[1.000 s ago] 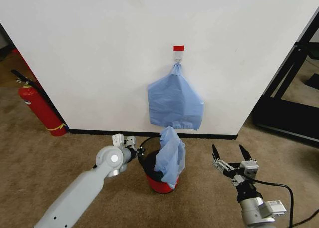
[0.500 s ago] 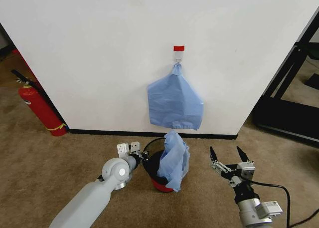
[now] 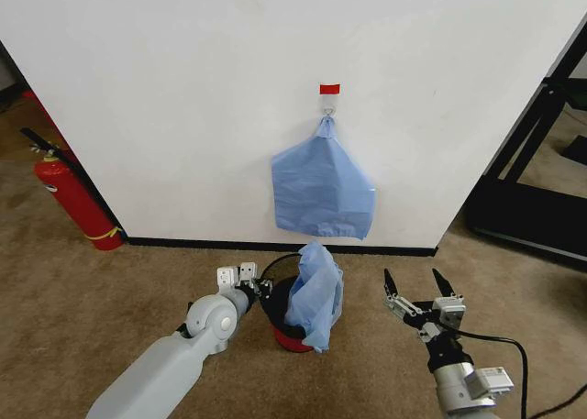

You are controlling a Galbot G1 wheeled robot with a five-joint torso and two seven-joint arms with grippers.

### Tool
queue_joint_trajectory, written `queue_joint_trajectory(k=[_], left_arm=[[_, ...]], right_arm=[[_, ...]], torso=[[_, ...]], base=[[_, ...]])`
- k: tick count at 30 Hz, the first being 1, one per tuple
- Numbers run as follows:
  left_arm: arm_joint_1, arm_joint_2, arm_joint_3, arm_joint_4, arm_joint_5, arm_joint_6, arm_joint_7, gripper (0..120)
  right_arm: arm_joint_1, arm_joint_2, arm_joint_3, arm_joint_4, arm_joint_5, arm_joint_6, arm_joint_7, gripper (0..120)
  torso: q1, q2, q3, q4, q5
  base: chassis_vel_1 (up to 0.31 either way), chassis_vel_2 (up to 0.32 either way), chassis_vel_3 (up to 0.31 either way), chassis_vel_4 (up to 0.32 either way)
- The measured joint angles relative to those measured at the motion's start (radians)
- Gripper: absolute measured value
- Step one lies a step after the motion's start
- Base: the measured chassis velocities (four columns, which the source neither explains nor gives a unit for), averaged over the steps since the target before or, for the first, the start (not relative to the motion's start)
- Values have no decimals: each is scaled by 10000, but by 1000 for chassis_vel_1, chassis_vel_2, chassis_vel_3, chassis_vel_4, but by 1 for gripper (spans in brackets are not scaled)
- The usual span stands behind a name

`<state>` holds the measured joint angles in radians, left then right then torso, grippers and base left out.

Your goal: Pick up the garbage bag from the wall and place it over the trash bin.

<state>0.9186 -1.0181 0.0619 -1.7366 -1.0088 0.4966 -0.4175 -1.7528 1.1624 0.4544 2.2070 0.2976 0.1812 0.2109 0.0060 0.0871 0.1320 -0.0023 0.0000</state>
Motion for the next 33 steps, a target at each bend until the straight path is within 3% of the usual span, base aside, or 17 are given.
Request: queue_joint_trajectory(k=[4, 11, 12, 16, 18, 22, 25, 26, 33], left_arm=[[101, 280, -155, -458, 80, 56, -32, 59], [472, 1223, -681, -2282, 364, 105, -307, 89], [472, 1223, -681, -2282, 364, 105, -307, 89], [313, 1529, -396, -3524, 463, 88, -614, 100], [170, 1586, -183, -3745, 437, 105, -692, 100], [-641, 1592, 860, -4386, -100, 474, -1124, 100], [-1640, 1493, 2151, -4877, -906, 975, -1702, 98], [-1640, 1493, 2151, -4877, -906, 975, -1702, 98], [-4005, 847, 4088, -5105, -2863, 1767, -3201, 85]], right_arm=[[52, -10, 5, -45, 37, -1, 2, 100], [252, -24, -42, -229, -28, -124, 236, 100], [252, -24, -42, -229, -28, -124, 236, 100], [480, -101, 122, -228, -94, -1805, 1891, 100], [540, -101, 184, -231, -12, -2063, 2186, 100], [569, -72, 464, -366, 16, -2227, 2513, 100], [509, -85, 591, -488, -26, -2228, 2542, 100], [509, -85, 591, -488, -26, -2228, 2542, 100], [536, 55, 604, -671, -252, -2210, 2546, 100]], torso=[[0, 0, 0, 0, 0], [0, 0, 0, 2, 0], [0, 0, 0, 2, 0], [0, 0, 0, 1, 1], [0, 0, -1, 1, 2], [0, 0, 0, 0, 2], [0, 0, 0, -1, 1], [0, 0, 0, -1, 1], [0, 0, -1, -2, 1]], base=[[0, 0, 0, 0], [0, 0, 0, 0], [0, 0, 0, 0], [0, 0, 0, 0], [0, 0, 0, 0], [0, 0, 0, 0], [0, 0, 0, 0], [0, 0, 0, 0], [0, 0, 0, 0]])
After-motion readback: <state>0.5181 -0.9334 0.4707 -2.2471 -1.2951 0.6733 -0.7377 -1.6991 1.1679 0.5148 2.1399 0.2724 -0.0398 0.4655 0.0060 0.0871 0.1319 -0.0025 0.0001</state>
